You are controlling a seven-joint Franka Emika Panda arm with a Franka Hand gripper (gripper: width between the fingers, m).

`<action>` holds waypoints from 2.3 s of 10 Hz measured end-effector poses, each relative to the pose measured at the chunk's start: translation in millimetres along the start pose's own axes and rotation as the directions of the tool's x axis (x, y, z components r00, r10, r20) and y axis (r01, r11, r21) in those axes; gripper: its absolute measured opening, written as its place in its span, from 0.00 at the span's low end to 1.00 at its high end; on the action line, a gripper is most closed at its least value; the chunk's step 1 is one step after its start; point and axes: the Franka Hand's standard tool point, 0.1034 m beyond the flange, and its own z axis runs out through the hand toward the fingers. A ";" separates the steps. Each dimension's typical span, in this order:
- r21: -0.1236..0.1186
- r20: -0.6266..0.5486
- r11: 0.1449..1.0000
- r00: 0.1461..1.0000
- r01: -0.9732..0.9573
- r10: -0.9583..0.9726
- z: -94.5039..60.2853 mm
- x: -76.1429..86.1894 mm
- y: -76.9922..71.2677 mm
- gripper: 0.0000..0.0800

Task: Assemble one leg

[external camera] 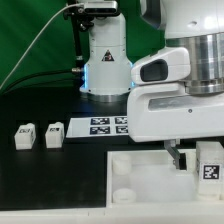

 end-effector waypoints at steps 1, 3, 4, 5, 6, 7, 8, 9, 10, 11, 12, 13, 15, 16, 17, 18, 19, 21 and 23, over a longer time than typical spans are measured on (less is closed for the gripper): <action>0.000 0.000 1.000 1.000 -0.025 0.025 0.0 -0.1 -0.3 0.66; 0.000 0.001 0.993 0.993 -0.118 0.118 0.1 -0.1 0.7 0.43; -0.001 0.001 0.972 0.972 -0.237 0.237 0.2 0.2 2.6 0.38; 0.005 0.004 0.945 0.945 -0.327 0.327 0.5 1.3 5.3 0.38; 0.018 0.017 0.888 0.889 -0.459 0.459 1.0 2.8 8.7 0.38; 0.022 0.028 0.801 0.801 -0.598 0.598 1.3 3.0 11.4 0.38; 0.018 0.044 0.648 0.648 -0.761 0.760 1.3 2.0 13.4 0.38; 0.004 0.066 0.471 0.470 -0.882 0.880 1.5 -0.4 14.2 0.38; -0.005 0.086 0.346 0.344 -0.938 0.935 1.3 -1.8 12.5 0.38; -0.014 0.103 0.214 0.211 -0.977 0.972 0.8 -2.5 10.0 0.38; -0.012 0.111 0.175 0.173 -0.984 0.979 1.0 -2.6 10.8 0.38; -0.011 0.113 0.204 0.201 -0.979 0.973 1.1 -3.0 11.0 0.38; -0.007 0.113 0.239 0.237 -0.971 0.965 2.1 -3.4 10.9 0.57; 0.005 0.105 0.373 0.372 -0.928 0.923 2.3 -3.6 10.9 0.57; 0.023 0.093 0.581 0.580 -0.814 0.809 2.2 -4.7 8.3 0.75; 0.033 0.087 0.683 0.683 -0.730 0.726 2.0 -5.5 5.8 0.79; 0.038 0.082 0.745 0.745 -0.666 0.662 2.6 -5.1 7.9 0.81; 0.050 0.075 0.841 0.841 -0.539 0.535 2.9 -5.1 8.5 0.81; 0.028 0.045 0.981 0.981 -0.190 0.188 2.4 -6.0 6.9 0.81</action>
Offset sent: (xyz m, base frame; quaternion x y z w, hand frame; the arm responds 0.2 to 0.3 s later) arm 0.0000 0.0000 0.0000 0.0000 0.0000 0.2667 0.9638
